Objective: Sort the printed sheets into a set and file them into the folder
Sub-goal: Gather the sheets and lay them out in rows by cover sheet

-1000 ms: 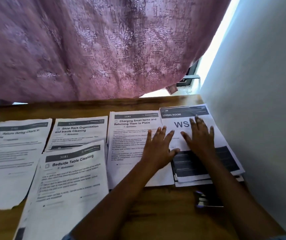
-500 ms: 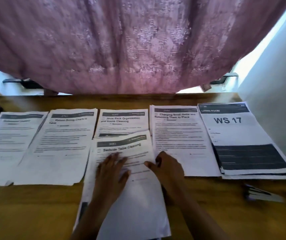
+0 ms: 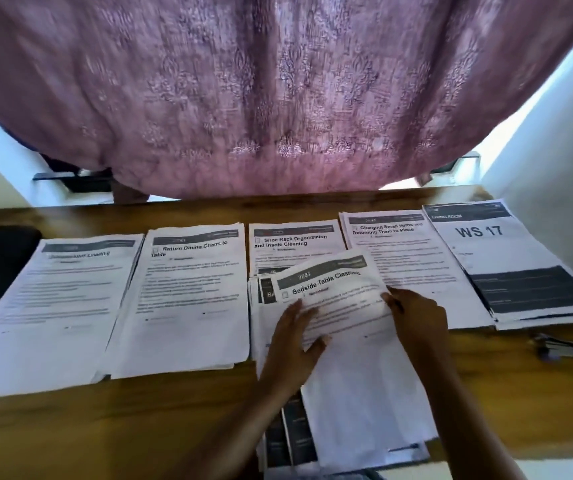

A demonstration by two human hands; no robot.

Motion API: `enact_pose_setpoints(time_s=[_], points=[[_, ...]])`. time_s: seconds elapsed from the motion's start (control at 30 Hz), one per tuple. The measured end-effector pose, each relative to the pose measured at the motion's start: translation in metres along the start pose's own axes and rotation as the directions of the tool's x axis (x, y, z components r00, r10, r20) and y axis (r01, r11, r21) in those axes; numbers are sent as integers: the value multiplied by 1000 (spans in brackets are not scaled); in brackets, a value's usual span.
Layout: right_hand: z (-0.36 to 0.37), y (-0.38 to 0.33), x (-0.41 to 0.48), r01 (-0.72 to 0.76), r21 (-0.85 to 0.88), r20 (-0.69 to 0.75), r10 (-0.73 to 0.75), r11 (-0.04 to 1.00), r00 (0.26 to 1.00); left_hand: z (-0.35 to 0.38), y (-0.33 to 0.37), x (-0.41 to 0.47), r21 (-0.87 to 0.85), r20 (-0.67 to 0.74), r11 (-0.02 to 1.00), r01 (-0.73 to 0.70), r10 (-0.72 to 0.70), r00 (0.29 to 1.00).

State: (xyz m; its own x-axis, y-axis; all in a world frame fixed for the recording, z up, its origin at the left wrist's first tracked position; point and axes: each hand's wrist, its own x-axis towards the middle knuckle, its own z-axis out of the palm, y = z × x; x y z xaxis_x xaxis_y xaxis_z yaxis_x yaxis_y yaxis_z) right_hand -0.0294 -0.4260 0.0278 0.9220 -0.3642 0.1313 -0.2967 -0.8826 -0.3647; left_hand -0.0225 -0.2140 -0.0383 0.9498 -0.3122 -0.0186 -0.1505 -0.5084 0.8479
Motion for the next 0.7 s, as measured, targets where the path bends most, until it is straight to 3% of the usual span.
enact_pose_setpoints(time_s=[0.13,0.27,0.33,0.4,0.47,0.57,0.7], points=[[-17,-7,2,25,393,-111,20,919,994,-31,16,12,-391,-67,916,89,-124,990],[-23,-29,16,-40,731,-41,103,681,994,-62,22,21,-576,-114,816,55,-146,983],[-18,-50,26,-30,786,-17,70,617,997,-86,23,20,-536,-170,842,62,-180,969],[-7,-77,38,-35,781,-1,58,623,998,-114,17,17,-443,-280,895,57,-198,939],[10,-113,48,-39,711,39,17,702,999,-148,3,14,-347,-391,936,61,-203,898],[46,-167,54,30,512,111,-101,858,989,-193,-29,12,-163,-506,971,176,-236,830],[99,-216,49,62,451,194,-166,890,967,-224,-72,10,63,-521,942,331,-251,816]])
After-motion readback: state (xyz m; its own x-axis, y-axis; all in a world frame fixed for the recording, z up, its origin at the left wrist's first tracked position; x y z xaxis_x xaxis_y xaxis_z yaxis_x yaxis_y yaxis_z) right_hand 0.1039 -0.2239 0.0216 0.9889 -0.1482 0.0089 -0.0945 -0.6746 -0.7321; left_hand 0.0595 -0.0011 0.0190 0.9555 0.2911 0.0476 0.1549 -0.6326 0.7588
